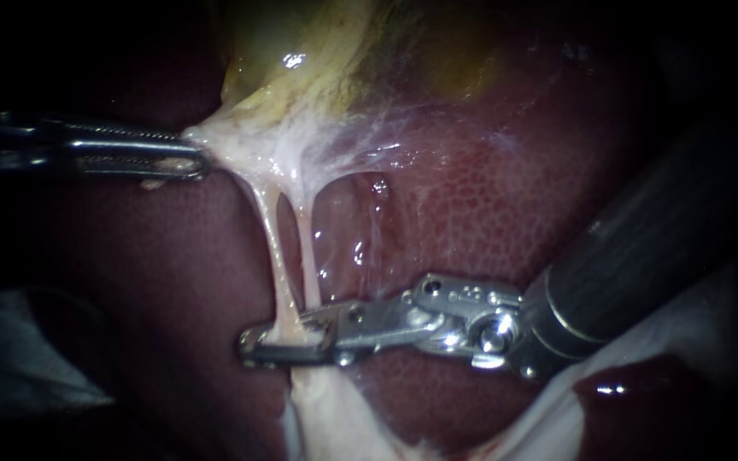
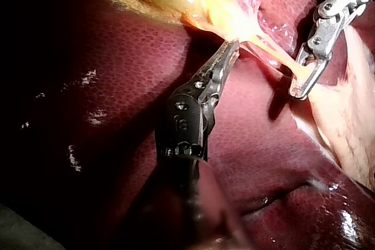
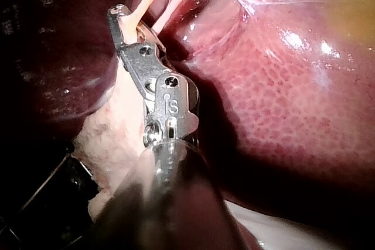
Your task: Going back first clip left tube
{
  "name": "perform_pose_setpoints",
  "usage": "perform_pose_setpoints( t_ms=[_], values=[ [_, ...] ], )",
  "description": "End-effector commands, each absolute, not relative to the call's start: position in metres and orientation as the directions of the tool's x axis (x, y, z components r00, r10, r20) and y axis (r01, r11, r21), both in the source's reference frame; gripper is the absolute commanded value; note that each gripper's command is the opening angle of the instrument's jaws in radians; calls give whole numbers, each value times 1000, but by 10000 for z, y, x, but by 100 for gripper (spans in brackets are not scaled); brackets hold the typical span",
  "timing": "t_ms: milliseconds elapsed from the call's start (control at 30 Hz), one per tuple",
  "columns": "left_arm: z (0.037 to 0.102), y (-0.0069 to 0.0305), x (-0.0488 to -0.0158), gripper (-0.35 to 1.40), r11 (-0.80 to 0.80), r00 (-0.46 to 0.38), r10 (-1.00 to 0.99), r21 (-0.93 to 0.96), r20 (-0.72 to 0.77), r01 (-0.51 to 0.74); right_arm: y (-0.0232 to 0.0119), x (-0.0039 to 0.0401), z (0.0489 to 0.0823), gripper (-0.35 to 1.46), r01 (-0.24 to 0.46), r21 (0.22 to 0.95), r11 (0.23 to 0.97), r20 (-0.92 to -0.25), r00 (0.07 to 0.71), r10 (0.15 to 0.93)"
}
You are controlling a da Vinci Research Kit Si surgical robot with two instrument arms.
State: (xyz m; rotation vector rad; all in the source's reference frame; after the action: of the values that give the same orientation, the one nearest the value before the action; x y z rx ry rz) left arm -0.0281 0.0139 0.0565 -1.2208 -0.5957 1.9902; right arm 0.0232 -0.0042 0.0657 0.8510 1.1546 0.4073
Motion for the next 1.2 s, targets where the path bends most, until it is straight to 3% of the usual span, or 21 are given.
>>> perform_pose_setpoints(
  t_ms=[33, 133, 233, 533, 767, 1000, 1200],
  values=[
    [565, 139, -281, -35, -637, -296, 770, -695, -565, -333, -41, 232, 658, -33, 131, 763, 633, -628, 381, 679],
    [565, 139, -281, -35, -637, -296, 770, -695, -565, -333, -39, 237, 661, 23, 128, 725, 677, -671, 353, 652],
    [565, 139, -281, -35, -637, -296, 770, -695, -565, -333, -36, 242, 665, 44, 90, 687, 721, -702, 339, 627],
    [565, 139, -280, -35, -638, -296, 770, -695, -565, -333, -21, 227, 668, 50, 34, 581, 813, -776, 321, 542],
    [565, 139, -279, -35, -638, -297, 770, -695, -565, -332, -5, 192, 641, 50, 62, 510, 858, -826, 316, 467],
    [566, 139, -278, -35, -638, -296, 770, -694, -565, -335, 12, 138, 602, 50, 82, 393, 916, -872, 350, 342],
    [567, 140, -277, -35, -638, -296, 770, -692, -565, -337, 26, 91, 586, 50, 71, 367, 927, -878, 356, 320]
  ],
)
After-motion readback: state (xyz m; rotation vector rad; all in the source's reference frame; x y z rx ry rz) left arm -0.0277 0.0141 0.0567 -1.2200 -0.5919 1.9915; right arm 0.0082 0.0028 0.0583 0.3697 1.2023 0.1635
